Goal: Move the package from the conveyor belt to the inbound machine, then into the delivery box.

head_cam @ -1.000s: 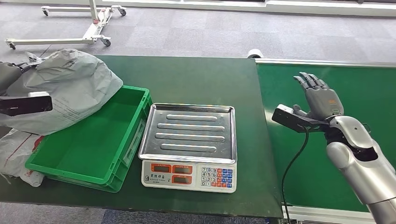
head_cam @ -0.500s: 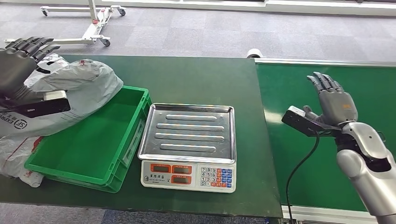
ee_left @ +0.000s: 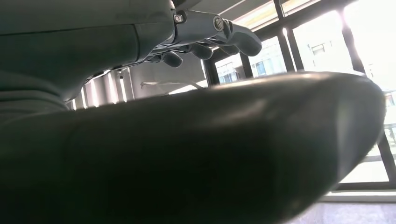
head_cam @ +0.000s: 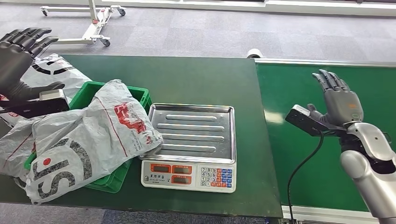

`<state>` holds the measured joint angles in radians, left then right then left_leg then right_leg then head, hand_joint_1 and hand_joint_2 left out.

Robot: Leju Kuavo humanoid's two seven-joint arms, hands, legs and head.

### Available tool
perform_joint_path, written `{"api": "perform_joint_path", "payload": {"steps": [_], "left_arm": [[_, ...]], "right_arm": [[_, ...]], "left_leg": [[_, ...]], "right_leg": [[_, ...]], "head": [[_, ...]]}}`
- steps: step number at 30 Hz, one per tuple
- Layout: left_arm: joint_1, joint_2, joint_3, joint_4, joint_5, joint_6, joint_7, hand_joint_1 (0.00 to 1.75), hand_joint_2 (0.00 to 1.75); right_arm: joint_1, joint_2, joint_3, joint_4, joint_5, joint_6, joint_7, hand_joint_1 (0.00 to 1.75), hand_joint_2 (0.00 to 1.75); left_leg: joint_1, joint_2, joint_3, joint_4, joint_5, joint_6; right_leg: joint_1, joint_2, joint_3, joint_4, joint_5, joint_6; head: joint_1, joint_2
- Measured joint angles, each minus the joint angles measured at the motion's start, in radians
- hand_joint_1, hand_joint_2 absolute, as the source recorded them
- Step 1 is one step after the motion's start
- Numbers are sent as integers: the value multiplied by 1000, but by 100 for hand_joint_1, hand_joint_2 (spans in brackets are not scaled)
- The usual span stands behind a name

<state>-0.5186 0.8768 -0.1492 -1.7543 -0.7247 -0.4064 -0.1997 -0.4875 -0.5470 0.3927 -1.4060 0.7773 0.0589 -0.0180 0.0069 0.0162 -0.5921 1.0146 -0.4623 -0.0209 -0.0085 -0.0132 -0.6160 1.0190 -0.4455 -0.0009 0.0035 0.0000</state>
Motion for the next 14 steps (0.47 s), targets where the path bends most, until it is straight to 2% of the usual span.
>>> {"api": "perform_joint_path", "payload": {"steps": [3,7,10,14], "left_arm": [[16,2,42,-37,13,-5,-3,0,0],[28,3,91,-77,8,-6,4,0,0],[74,-14,97,-88,-79,76,31,0,0],[164,-83,80,-82,-248,235,50,0,0]], "right_arm": [[7,1,-12,-14,6,-5,0,0,175],[16,1,-42,-30,4,-4,0,0,0],[25,-12,-67,-45,-2,6,-4,0,0],[61,-45,-101,-71,7,10,2,0,0]], "left_leg": [[0,0,0,0,0,0],[0,-1,0,0,0,0],[-1,-1,1,0,-1,1],[-2,-1,1,0,-1,1]], "right_leg": [[0,0,0,0,0,0],[0,-1,0,0,0,0],[-1,-1,0,-1,-1,1],[-2,-1,0,-1,-1,1]], "head": [[0,0],[0,0],[0,0],[0,0]]}}
